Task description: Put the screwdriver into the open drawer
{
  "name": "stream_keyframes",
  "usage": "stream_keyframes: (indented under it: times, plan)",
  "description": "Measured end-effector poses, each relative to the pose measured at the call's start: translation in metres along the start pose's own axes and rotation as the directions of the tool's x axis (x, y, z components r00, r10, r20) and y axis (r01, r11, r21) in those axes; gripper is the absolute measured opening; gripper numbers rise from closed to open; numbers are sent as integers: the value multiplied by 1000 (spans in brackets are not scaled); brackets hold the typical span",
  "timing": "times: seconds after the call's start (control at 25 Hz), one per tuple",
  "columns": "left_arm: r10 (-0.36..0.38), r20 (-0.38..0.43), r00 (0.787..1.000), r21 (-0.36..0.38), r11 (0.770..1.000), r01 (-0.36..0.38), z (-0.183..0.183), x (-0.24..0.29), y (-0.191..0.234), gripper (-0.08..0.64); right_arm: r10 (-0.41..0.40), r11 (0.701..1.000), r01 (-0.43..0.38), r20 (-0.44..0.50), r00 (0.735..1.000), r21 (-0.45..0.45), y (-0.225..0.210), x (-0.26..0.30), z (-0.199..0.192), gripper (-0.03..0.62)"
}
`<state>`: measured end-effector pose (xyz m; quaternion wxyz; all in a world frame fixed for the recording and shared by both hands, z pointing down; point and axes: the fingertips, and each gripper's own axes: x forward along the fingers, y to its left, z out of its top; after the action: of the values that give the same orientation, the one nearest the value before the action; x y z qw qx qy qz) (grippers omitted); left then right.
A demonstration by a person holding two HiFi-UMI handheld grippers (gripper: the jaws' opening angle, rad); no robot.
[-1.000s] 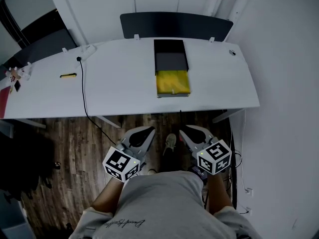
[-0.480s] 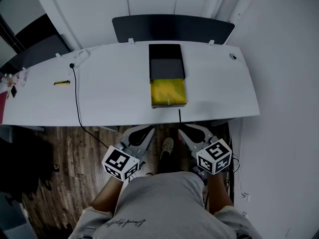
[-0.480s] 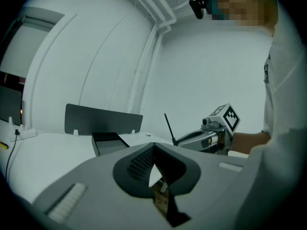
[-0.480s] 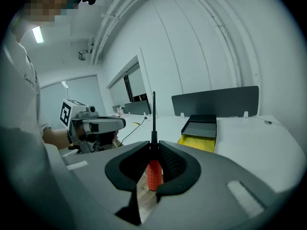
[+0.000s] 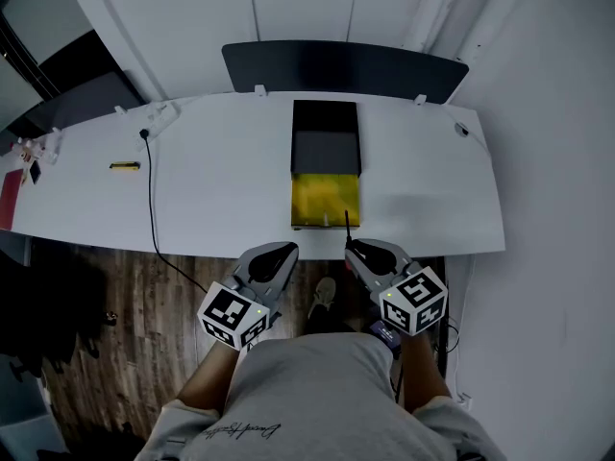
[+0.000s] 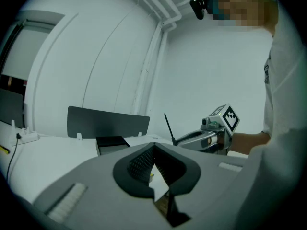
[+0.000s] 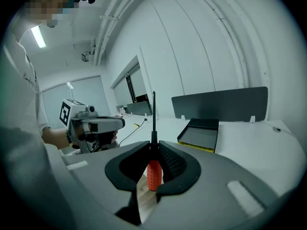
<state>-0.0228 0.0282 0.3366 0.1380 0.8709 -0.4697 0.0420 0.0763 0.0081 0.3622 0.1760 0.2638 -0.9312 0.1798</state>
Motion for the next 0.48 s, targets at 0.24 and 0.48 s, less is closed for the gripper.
stream_keyframes:
  times: [0.24, 0.48]
  plan:
    - [56, 29, 998, 6, 998, -56, 21, 26, 14, 0, 39, 999, -39, -3, 999, -21, -30, 10, 21, 74]
    - [99, 38, 994, 3, 995, -99, 29, 50, 29, 0, 77, 996, -77, -10, 997, -40, -55, 23, 34, 74]
